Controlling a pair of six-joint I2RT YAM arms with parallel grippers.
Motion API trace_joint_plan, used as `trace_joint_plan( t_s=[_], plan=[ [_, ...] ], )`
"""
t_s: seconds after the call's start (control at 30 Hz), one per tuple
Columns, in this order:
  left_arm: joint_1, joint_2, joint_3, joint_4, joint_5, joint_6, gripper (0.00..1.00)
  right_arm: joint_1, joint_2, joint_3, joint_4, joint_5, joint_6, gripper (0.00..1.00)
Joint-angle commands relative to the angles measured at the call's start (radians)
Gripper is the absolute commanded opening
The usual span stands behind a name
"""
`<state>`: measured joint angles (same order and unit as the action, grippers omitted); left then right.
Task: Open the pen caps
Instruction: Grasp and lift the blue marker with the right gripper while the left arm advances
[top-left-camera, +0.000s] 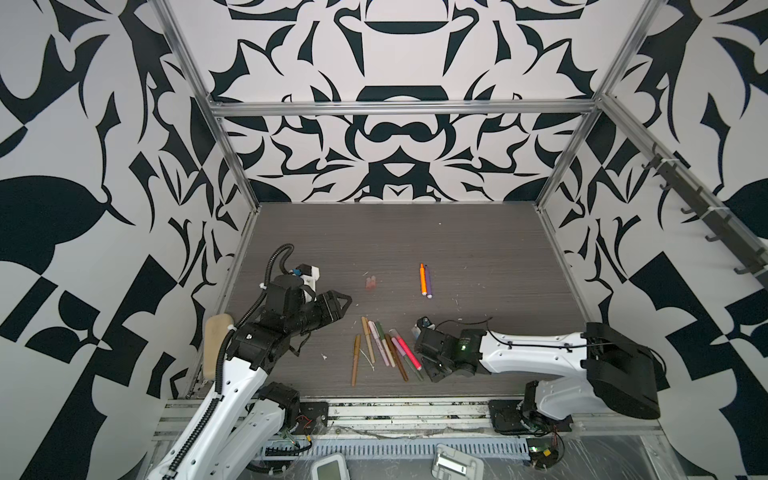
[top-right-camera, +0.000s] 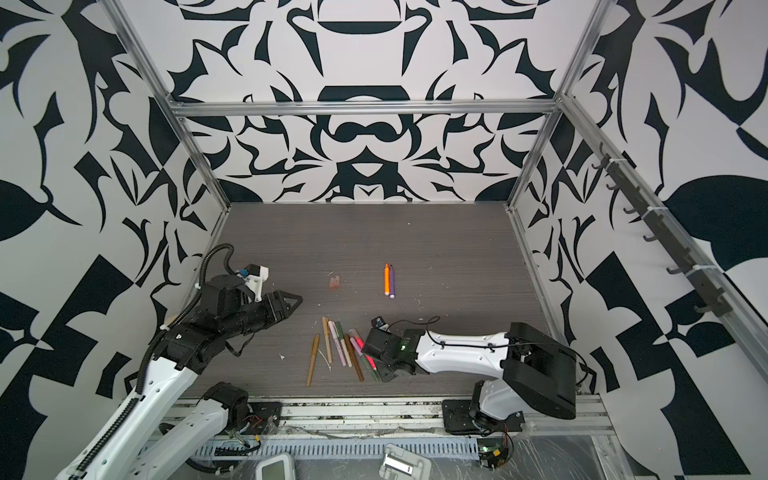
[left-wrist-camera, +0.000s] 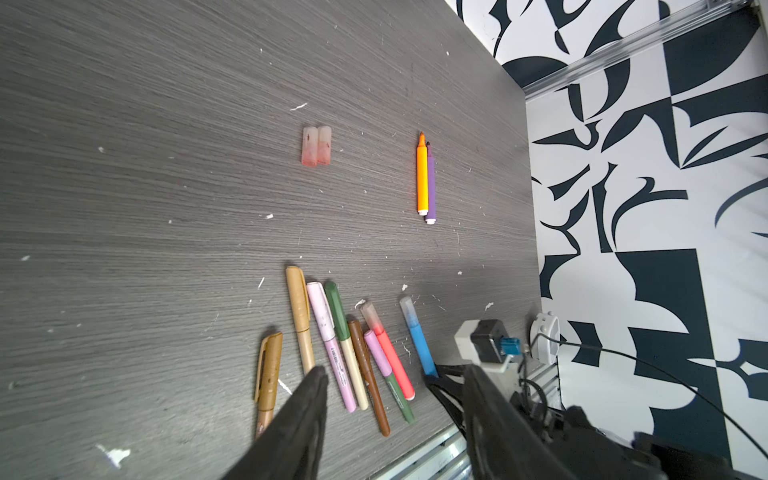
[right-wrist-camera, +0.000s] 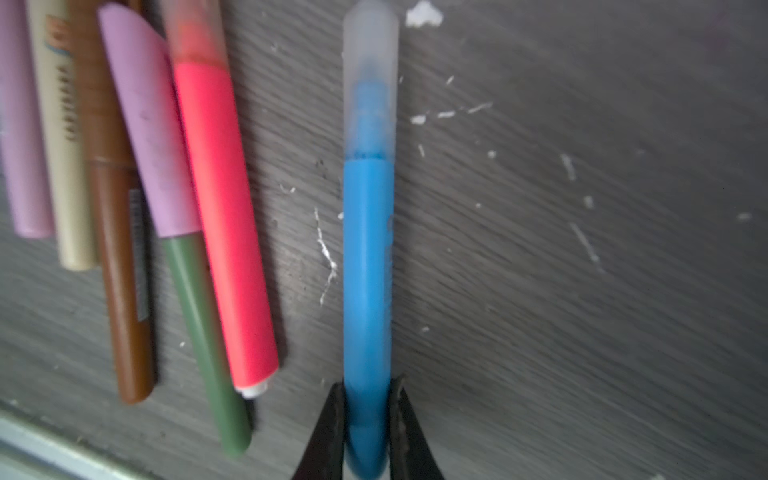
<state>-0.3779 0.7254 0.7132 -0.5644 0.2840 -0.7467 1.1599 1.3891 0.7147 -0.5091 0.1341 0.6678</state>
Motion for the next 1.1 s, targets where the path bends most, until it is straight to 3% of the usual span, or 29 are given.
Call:
trace_joint_plan(
  t_s=[0.0,0.23,0.43,1.07],
  plan=[
    [-0.016,0.002,-0.002,0.038,0.03,-0.039,0.56,-0.001,-0.054,0.097,-0.038,-0.016,-0.083,0.0],
    [-0.12,0.089,-0.043,0.217,0.002,-0.137,0.56,0.0,-0.045,0.205,0.107,-0.223,-0.068,0.0],
    [-0.208,0.18,-0.01,0.246,-0.048,-0.146,0.56,-0.001,-0.017,0.304,0.155,-0.247,-0.027,0.0],
    [-0.216,0.197,-0.001,0.253,-0.037,-0.161,0.43,-0.001,-0.017,0.313,0.218,-0.246,-0.016,0.0]
  ],
)
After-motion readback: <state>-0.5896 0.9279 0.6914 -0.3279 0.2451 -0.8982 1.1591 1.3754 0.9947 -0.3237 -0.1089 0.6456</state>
